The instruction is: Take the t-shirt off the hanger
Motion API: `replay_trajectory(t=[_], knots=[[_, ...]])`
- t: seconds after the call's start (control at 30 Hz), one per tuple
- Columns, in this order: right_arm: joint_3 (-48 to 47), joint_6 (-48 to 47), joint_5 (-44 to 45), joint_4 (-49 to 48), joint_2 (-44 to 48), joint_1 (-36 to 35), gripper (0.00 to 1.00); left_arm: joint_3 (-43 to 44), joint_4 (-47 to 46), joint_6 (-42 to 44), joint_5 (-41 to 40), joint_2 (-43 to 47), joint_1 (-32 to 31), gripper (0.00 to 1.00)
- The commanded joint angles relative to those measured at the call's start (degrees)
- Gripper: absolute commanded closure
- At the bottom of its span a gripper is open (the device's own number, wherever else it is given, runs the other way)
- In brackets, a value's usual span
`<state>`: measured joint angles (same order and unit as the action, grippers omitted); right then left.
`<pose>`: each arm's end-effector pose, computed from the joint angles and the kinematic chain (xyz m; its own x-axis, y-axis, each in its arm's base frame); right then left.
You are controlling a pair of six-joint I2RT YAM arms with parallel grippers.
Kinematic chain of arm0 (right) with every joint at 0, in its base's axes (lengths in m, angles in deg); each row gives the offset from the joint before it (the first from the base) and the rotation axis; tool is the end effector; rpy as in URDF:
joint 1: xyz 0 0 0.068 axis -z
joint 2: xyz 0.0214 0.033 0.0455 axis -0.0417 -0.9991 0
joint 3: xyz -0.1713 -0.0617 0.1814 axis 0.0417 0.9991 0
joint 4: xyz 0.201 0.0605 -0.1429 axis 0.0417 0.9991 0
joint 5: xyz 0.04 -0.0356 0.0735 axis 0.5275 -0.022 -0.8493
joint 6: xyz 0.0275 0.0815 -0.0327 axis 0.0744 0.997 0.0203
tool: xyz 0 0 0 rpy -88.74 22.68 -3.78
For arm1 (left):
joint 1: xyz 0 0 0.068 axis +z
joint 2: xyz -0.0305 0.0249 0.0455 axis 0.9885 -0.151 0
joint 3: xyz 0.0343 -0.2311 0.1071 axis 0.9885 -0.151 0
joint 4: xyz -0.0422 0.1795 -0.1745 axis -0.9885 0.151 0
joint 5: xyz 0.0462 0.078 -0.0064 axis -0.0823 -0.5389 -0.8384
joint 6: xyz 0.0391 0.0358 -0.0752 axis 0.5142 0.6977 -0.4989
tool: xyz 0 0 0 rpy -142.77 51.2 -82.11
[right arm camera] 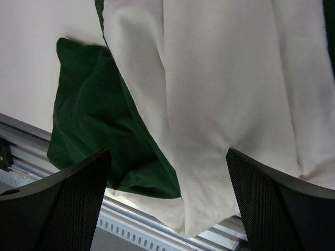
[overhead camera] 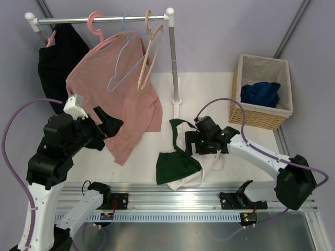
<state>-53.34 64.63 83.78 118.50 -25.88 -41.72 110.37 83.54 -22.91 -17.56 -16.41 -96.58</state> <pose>0.2049 0.1753 0.1806 -0.9016 -0.1103 -0.4182 -0.2526 0.9192 0.3022 0.1351 -0.0460 0.4019 -0.5079 -0.4402 -0.7404 0.0878 0.8287 -0.5528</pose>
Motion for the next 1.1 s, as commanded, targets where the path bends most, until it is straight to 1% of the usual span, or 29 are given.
replay_trajectory(t=[0.0,0.13,0.27,0.3,0.4,0.5,0.53,0.57,0.6,0.67,0.7,0.73,0.77,0.8,0.83,0.87,0.9,0.93,0.97,1.0,1.03,1.07], knots=[[1.65,2.82,5.76,-3.69,-6.10,-1.80,0.00,1.20,0.42,-0.72,2.85,0.64,0.15,0.01],[5.34,4.14,6.65,-8.85,-8.59,-2.59,0.01,1.64,1.91,-0.37,3.91,1.35,0.15,0.01],[5.00,6.77,8.57,-8.61,-13.76,-3.47,0.02,2.44,4.02,-0.80,4.09,2.05,0.15,0.01],[4.56,7.13,8.84,-8.00,-16.56,-4.69,0.02,2.35,4.03,-0.98,4.26,2.31,0.15,0.01],[2.19,9.32,7.97,-7.64,-22.19,-6.37,0.11,2.52,4.03,-0.90,4.09,2.23,0.15,0.01],[-0.89,12.22,7.61,-6.33,-25.89,-7.25,0.57,4.71,4.64,-0.02,3.65,1.09,0.15,0.01],[-2.29,13.01,6.57,-6.32,-26.26,-7.25,0.84,6.11,4.73,0.33,3.56,0.82,0.15,0.01],[-3.00,13.28,6.04,-6.49,-26.43,-7.25,0.94,6.91,5.08,0.77,3.56,0.56,0.15,0.01],[-3.52,13.63,6.03,-5.97,-26.00,-7.25,1.00,7.79,5.43,1.04,3.21,-0.40,0.15,0.01],[-5.81,13.99,6.38,-5.01,-24.77,-7.25,1.00,10.50,6.48,2.00,3.12,-1.28,0.15,0.01],[-8.25,13.73,6.82,-2.91,-22.94,-7.25,1.00,11.30,6.75,2.18,3.03,-1.64,0.15,0.01],[-10.10,12.94,8.91,-1.15,-21.88,-7.25,1.00,12.01,6.92,2.18,3.12,-2.16,0.15,0.01],[-12.38,12.32,10.32,1.30,-18.82,-7.25,1.00,13.41,7.01,2.01,3.38,-2.43,0.15,0.01],[-17.80,11.10,12.08,6.46,-16.96,-7.16,1.00,14.38,6.93,1.66,3.56,-2.52,0.15,0.01],[-20.81,10.30,16.36,9.03,-15.12,-7.16,1.00,15.35,6.93,0.87,3.82,-2.78,0.15,0.01],[-24.32,9.69,18.75,11.76,-11.70,-6.99,1.00,17.10,6.93,0.43,4.26,-2.87,0.15,0.01],[-31.15,9.24,21.56,16.74,-10.36,-6.99,1.00,17.90,6.93,0.08,4.52,-3.04,0.15,0.01],[-34.35,8.63,26.29,18.88,-9.31,-6.46,1.00,18.51,6.66,-0.62,4.70,-3.13,0.15,0.01],[-37.60,8.45,28.16,22.65,-7.99,-5.15,1.00,19.04,6.40,-0.98,5.05,-3.13,0.15,0.01],[-43.20,8.01,29.92,24.25,-7.63,-4.36,1.00,19.05,6.05,-1.33,5.31,-2.96,0.15,0.01],[-45.61,7.75,32.64,25.48,-7.45,-3.31,1.00,18.87,5.35,-2.29,5.58,-2.61,0.15,0.01],[-50.07,6.96,33.53,27.24,-7.10,-0.95,1.00,18.18,4.91,-2.82,6.10,-2.35,0.15,0.01]])
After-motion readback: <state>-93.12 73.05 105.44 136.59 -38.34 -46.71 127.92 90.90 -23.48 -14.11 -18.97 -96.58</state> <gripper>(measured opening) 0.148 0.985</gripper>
